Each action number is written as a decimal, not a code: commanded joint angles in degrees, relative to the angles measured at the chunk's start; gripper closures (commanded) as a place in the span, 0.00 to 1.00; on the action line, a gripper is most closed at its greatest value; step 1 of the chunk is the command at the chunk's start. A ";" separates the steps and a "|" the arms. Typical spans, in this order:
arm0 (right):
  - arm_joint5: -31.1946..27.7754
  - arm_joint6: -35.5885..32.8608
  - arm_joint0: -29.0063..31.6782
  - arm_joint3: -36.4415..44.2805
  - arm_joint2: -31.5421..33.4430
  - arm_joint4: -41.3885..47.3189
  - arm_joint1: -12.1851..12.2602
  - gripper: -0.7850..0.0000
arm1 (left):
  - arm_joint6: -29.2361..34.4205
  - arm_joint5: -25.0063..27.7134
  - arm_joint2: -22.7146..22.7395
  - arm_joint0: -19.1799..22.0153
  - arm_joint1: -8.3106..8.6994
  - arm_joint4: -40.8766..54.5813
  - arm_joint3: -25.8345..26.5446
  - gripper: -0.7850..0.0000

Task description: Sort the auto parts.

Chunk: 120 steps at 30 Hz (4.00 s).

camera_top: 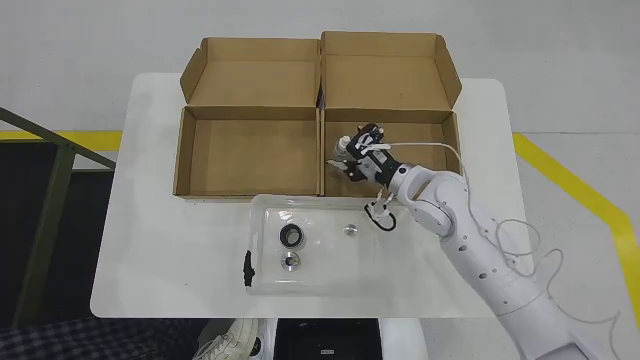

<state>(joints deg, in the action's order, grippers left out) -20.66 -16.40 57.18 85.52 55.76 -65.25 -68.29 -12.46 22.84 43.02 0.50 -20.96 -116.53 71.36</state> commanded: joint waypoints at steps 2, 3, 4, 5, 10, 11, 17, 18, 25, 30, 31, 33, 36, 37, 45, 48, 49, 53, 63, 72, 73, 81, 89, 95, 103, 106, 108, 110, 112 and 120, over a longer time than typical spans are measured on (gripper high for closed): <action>-0.43 -0.20 1.11 2.42 1.11 -1.06 0.33 0.00 | 0.00 0.00 0.00 0.00 0.00 0.00 0.00 0.00; -0.73 -0.37 1.59 3.53 1.56 -1.70 0.49 0.00 | 0.00 0.00 0.00 0.00 0.00 0.00 0.00 0.00; -1.05 -0.59 2.14 4.78 2.03 -2.25 0.66 0.00 | 0.00 0.00 0.00 0.00 0.00 0.00 0.00 0.00; -1.51 -1.03 2.68 6.12 2.53 -2.94 0.85 0.00 | 0.00 0.00 0.00 0.00 0.00 0.00 0.00 0.00; -4.42 -3.88 6.00 13.79 5.38 -5.57 1.90 0.00 | 0.00 0.00 0.00 0.00 0.00 0.00 0.00 0.00; -5.28 -4.49 6.78 15.36 6.00 -5.69 2.12 0.00 | 0.00 0.00 0.00 0.00 0.00 0.00 0.00 0.00; -10.11 -8.04 11.88 23.99 9.60 -6.68 3.40 0.00 | 0.00 0.00 0.00 0.00 0.00 0.00 0.00 0.00; -11.03 -8.50 12.80 25.22 10.09 -6.80 3.60 0.00 | 0.00 0.00 0.00 0.00 0.00 0.00 0.00 0.00; -16.81 -10.18 18.63 31.59 12.15 -8.34 4.76 0.00 | 0.00 0.00 0.00 0.00 0.00 0.00 0.00 0.00; -21.02 -10.71 21.91 34.61 12.79 -11.22 5.51 0.00 | 0.00 0.00 0.00 0.00 0.00 0.00 0.00 0.00; -21.38 -10.84 22.52 35.03 13.00 -11.81 5.64 0.00 | 0.00 0.00 0.00 0.00 0.00 0.00 0.00 0.00; -22.03 -11.11 23.75 35.86 13.27 -13.18 5.89 0.00 | 0.00 0.00 0.00 0.00 0.00 0.00 0.00 0.00; -23.12 -11.19 25.54 36.70 13.25 -14.98 6.22 0.00 | 0.00 0.00 0.00 0.00 0.00 0.00 0.00 0.00; -23.63 -11.13 26.11 36.75 13.12 -15.50 6.32 0.00 | 0.00 0.00 0.00 0.00 0.00 0.00 0.00 0.00; -25.47 -10.85 28.48 36.46 11.46 -19.30 6.83 0.00 | 0.00 0.00 0.00 0.00 0.00 0.00 0.00 0.00; -25.18 -11.10 28.55 36.01 10.86 -20.45 6.90 0.00 | 0.00 0.00 0.00 0.00 0.00 0.00 0.00 0.00; -24.94 -11.18 28.49 35.83 10.70 -20.68 6.91 0.00 | 0.00 0.00 0.00 0.00 0.00 0.00 0.00 0.00; -24.12 -11.95 27.93 35.25 10.02 -21.35 6.91 0.00 | 0.00 0.00 0.00 0.00 0.00 0.00 0.00 0.00; -22.19 -15.64 25.43 32.87 7.66 -21.06 6.63 0.01 | 0.00 0.00 0.00 0.00 0.00 0.00 0.00 0.00; -19.88 -18.86 23.87 31.90 6.00 -21.89 6.40 0.15 | 0.00 0.00 0.00 0.00 0.00 0.00 0.00 0.00; -19.64 -19.26 23.72 31.82 5.76 -22.13 6.37 0.16 | 0.00 0.00 0.00 0.00 0.00 0.00 0.00 0.00; -17.92 -21.77 22.32 30.40 3.95 -23.26 6.08 0.24 | 0.00 0.00 0.00 0.00 0.00 0.00 0.00 0.00; -16.32 -24.73 21.14 29.74 1.99 -25.02 5.72 0.45 | 0.00 0.00 0.00 0.00 0.00 0.00 0.00 0.00; -16.49 -25.94 20.38 28.94 0.98 -24.84 5.52 0.52 | 0.00 0.00 0.00 0.00 0.00 0.00 0.00 0.00; -16.46 -27.06 19.40 27.97 0.06 -24.65 5.28 0.94 | 0.00 0.00 0.00 0.00 0.00 0.00 0.00 0.00; -16.64 -27.31 19.16 27.87 -0.17 -24.59 5.23 1.00 | 0.00 0.00 0.00 0.00 0.00 0.00 0.00 0.00; -16.79 -27.36 19.10 27.96 -0.31 -24.58 5.22 1.00 | 0.00 0.00 0.00 0.00 0.00 0.00 0.00 0.00; -17.07 -27.18 19.17 28.40 -0.42 -24.65 5.23 1.00 | 0.00 0.00 0.00 0.00 0.00 0.00 0.00 0.00; -17.36 -26.71 19.35 29.12 -0.35 -24.57 5.28 1.00 | 0.00 0.00 0.00 0.00 0.00 0.00 0.00 0.00; -17.93 -19.27 20.73 31.31 1.87 -21.00 5.64 1.00 | 0.00 0.00 0.00 0.00 0.00 0.00 0.00 0.00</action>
<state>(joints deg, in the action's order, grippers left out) -38.89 -37.75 77.68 116.82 57.11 -87.36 -62.68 -12.46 22.84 43.02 0.50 -20.96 -116.53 71.36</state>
